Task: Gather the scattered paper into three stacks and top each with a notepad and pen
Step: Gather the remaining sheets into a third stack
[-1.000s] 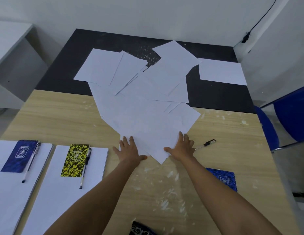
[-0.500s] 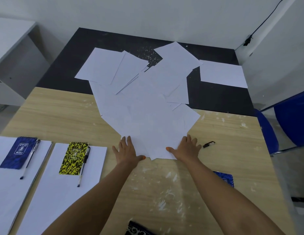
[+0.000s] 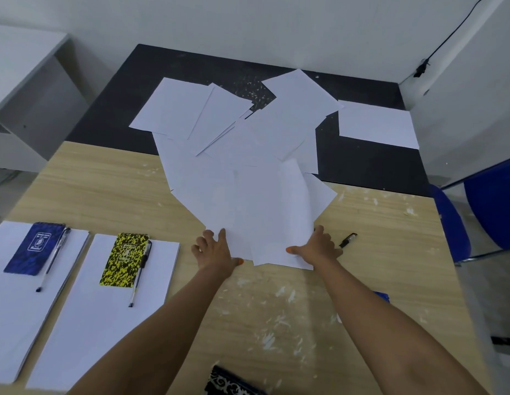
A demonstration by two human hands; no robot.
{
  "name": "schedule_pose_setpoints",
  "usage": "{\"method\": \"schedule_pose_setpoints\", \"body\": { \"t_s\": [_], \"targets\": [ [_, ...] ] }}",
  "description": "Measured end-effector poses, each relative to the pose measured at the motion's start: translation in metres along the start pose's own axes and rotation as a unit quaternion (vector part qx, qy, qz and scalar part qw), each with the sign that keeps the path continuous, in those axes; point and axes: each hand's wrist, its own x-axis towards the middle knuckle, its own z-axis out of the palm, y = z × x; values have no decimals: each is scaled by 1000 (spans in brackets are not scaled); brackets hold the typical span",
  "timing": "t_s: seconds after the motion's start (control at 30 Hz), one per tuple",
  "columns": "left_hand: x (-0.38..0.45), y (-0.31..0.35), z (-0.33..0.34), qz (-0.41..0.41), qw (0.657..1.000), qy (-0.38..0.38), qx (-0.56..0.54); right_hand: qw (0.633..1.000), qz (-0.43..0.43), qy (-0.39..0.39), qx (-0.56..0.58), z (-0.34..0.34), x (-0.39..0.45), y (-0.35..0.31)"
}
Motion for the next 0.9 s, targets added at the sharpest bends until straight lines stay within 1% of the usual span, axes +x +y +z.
{"method": "schedule_pose_setpoints", "body": {
  "t_s": [0.17, 0.3, 0.43, 0.5, 0.63, 0.77, 0.9],
  "targets": [
    [-6, 2, 4, 18, 1000, 5, 15, 998, -48, 32, -26, -1, -2, 5],
    [-14, 5, 5, 30, 998, -2, 50, 993, -97, 15, -66, -6, 1, 12],
    [-18, 8, 11, 33, 999, -23, 35, 988, -126, 2, -89, -13, 4, 23],
    [-19, 8, 11, 37, 999, -13, 36, 988, -131, 3, -82, -15, 5, 25],
    [-20, 11, 7, 53, 996, 28, 68, 992, -114, 5, -50, -14, 5, 26],
    [-21, 12, 10, 61, 994, 17, 86, 991, -120, 6, -52, -16, 6, 22],
    [-25, 13, 14, 52, 994, 22, 93, 986, -155, 1, -51, -18, 11, 17]
  ]
}}
